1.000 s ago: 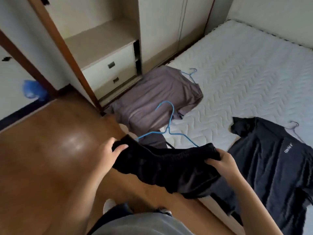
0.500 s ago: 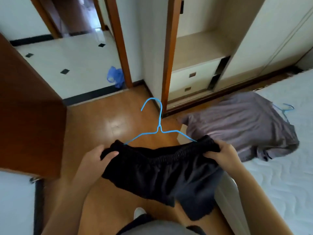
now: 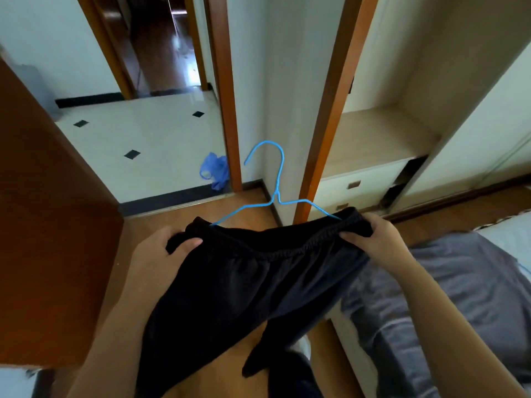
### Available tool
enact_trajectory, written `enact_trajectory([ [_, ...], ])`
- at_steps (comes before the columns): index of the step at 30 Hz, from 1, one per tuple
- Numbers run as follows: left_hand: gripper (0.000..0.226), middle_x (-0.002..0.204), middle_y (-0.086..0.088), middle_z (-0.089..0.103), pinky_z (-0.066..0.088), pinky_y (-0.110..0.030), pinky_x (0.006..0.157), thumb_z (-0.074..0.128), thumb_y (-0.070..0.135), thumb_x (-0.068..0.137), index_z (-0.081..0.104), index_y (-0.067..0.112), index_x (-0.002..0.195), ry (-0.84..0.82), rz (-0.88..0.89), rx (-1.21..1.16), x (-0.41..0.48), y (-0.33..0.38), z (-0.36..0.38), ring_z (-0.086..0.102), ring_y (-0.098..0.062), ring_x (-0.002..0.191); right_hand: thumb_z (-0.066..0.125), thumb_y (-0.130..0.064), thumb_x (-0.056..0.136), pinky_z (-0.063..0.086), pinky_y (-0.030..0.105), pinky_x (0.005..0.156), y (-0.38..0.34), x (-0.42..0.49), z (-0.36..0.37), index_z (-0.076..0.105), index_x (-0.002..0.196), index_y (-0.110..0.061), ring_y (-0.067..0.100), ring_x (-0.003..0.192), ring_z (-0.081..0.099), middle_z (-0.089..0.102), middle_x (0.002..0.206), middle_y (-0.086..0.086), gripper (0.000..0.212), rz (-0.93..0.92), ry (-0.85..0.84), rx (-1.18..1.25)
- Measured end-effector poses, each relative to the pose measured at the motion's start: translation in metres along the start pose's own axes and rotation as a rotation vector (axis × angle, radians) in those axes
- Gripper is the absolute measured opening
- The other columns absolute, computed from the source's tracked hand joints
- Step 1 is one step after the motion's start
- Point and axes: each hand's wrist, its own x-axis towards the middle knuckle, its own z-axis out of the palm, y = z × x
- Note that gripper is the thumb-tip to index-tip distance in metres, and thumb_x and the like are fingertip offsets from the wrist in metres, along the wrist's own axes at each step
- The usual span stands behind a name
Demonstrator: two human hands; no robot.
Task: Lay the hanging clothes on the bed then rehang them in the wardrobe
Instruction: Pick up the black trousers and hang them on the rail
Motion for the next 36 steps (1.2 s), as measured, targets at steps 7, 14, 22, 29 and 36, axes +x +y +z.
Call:
enact_trajectory([
  [7, 0.019, 0.071, 0.013, 0.057, 0.038, -0.026, 0.061, 0.065, 0.033, 0.080, 0.050, 0.033, 0.069, 0.024, 0.067, -0.059, 0.108, 0.095, 0.061, 0.053, -0.002, 0.071, 0.070, -0.026, 0.078, 0.033, 0.033, 0.056, 0.003, 0.134, -0.085, 0.053, 0.085, -0.012, 0.024, 0.077, 0.052, 0.057, 0.076, 0.004, 0.023, -0.058, 0.118, -0.132],
  [14, 0.024, 0.067, 0.016, 0.054, 0.034, -0.009, 0.058, 0.063, 0.029, 0.082, 0.046, 0.039, 0.067, -0.156, 0.159, -0.138, 0.181, 0.175, 0.148, 0.049, 0.004, 0.067, 0.073, -0.018, 0.075, 0.032, 0.032, 0.061, 0.050, 0.209, -0.164, 0.058, 0.087, -0.002, 0.027, 0.079, 0.055, 0.060, 0.078, 0.013, 0.025, 0.062, 0.246, -0.131],
  [22, 0.021, 0.063, 0.002, 0.057, 0.041, -0.013, 0.060, 0.058, 0.039, 0.083, 0.052, 0.024, 0.070, -0.405, 0.378, -0.139, 0.268, 0.240, 0.234, 0.056, -0.008, 0.064, 0.074, -0.009, 0.072, 0.037, 0.032, 0.068, 0.096, 0.239, -0.223, 0.060, 0.087, -0.005, 0.029, 0.079, 0.055, 0.060, 0.078, 0.013, 0.021, 0.262, 0.526, -0.055],
  [29, 0.030, 0.076, 0.006, 0.062, 0.042, -0.022, 0.060, 0.050, 0.050, 0.082, 0.055, 0.021, 0.085, -0.553, 0.601, -0.132, 0.335, 0.300, 0.291, 0.059, -0.009, 0.074, 0.071, -0.004, 0.074, 0.028, 0.027, 0.068, 0.107, 0.237, -0.242, 0.047, 0.065, -0.023, 0.019, 0.082, 0.048, 0.054, 0.078, 0.010, 0.032, 0.455, 0.755, -0.059],
  [36, 0.029, 0.071, 0.007, 0.056, 0.042, -0.028, 0.058, 0.053, 0.047, 0.084, 0.053, 0.018, 0.085, -0.578, 0.697, -0.140, 0.353, 0.343, 0.341, 0.053, -0.013, 0.067, 0.071, -0.008, 0.076, 0.031, 0.032, 0.065, 0.132, 0.220, -0.254, 0.058, 0.085, 0.003, 0.026, 0.078, 0.051, 0.056, 0.077, 0.015, 0.020, 0.624, 0.886, -0.077],
])
